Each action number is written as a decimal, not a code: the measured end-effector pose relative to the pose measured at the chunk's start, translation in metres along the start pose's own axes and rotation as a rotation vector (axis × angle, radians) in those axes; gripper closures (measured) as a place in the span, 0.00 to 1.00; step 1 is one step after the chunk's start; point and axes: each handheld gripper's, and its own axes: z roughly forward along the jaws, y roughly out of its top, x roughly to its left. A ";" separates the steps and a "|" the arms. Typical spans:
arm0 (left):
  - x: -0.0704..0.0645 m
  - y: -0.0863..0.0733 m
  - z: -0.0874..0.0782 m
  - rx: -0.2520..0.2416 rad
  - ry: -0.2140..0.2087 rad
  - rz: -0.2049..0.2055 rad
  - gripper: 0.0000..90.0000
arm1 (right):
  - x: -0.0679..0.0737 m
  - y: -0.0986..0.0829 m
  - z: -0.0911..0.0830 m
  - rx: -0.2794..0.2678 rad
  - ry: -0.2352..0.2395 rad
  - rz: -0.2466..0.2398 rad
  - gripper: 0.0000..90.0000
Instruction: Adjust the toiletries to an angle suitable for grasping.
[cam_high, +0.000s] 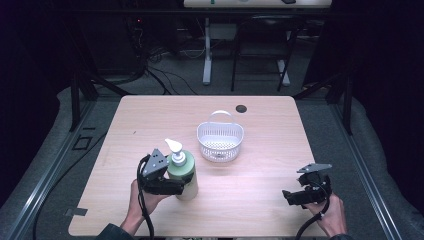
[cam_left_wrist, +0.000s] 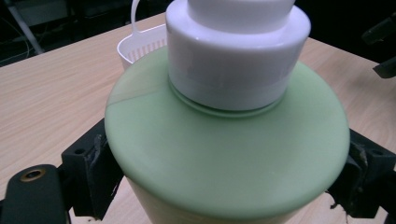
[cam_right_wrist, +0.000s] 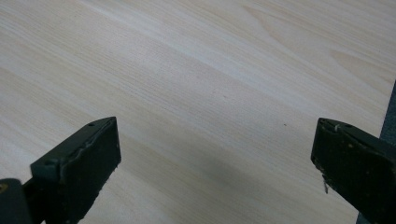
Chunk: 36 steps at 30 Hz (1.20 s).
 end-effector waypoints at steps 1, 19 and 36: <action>0.001 0.001 0.001 -0.002 0.002 -0.001 0.14 | 0.000 0.000 0.000 0.000 -0.001 -0.001 0.01; 0.008 0.006 0.010 0.001 0.034 -0.019 0.14 | 0.001 0.000 0.000 -0.001 -0.006 -0.001 0.01; 0.016 0.010 0.019 -0.004 0.052 -0.030 0.13 | 0.000 -0.001 0.001 0.003 -0.002 -0.002 0.01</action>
